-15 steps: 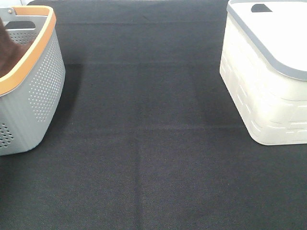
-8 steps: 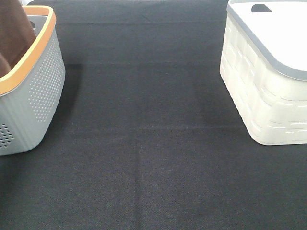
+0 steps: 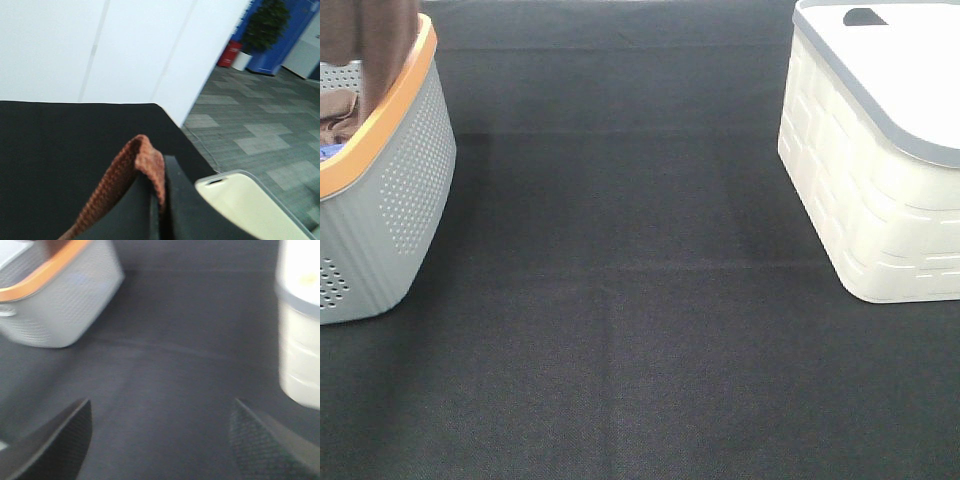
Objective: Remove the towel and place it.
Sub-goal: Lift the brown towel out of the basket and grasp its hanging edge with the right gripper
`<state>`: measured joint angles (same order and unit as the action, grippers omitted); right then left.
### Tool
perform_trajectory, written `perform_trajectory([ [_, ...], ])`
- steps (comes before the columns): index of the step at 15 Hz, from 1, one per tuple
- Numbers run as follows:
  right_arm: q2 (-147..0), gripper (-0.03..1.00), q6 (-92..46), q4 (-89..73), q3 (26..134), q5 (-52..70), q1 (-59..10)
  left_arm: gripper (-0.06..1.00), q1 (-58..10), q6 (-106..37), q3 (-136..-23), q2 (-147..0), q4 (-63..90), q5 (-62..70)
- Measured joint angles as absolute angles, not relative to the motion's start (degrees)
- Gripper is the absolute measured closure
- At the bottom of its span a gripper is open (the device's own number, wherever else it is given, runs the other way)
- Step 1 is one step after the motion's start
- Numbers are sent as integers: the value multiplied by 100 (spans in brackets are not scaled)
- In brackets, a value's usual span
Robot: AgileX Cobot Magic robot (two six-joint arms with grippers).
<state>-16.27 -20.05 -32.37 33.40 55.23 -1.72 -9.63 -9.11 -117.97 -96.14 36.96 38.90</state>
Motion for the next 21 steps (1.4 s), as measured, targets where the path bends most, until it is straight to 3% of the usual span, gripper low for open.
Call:
perform_trajectory([
  [5, -3380, 25, -4440, -4905, 4246, 5466, -1117, 94, -2326, -934, -11797, -9614, 3449, 3363],
  [12, -4968, 25, -5122, -4950, 5122, 5174, -2126, 94, -3289, -951, -11797, -9872, 3111, 3019],
  [17, -6297, 25, -5684, -4962, 5134, 3455, -3386, 94, -3604, -951, -11797, -10090, 3071, 2853],
  [21, -7151, 25, -5730, -4990, 5134, 1828, -3856, 94, -3604, -951, -11797, -10101, 3071, 2848],
])
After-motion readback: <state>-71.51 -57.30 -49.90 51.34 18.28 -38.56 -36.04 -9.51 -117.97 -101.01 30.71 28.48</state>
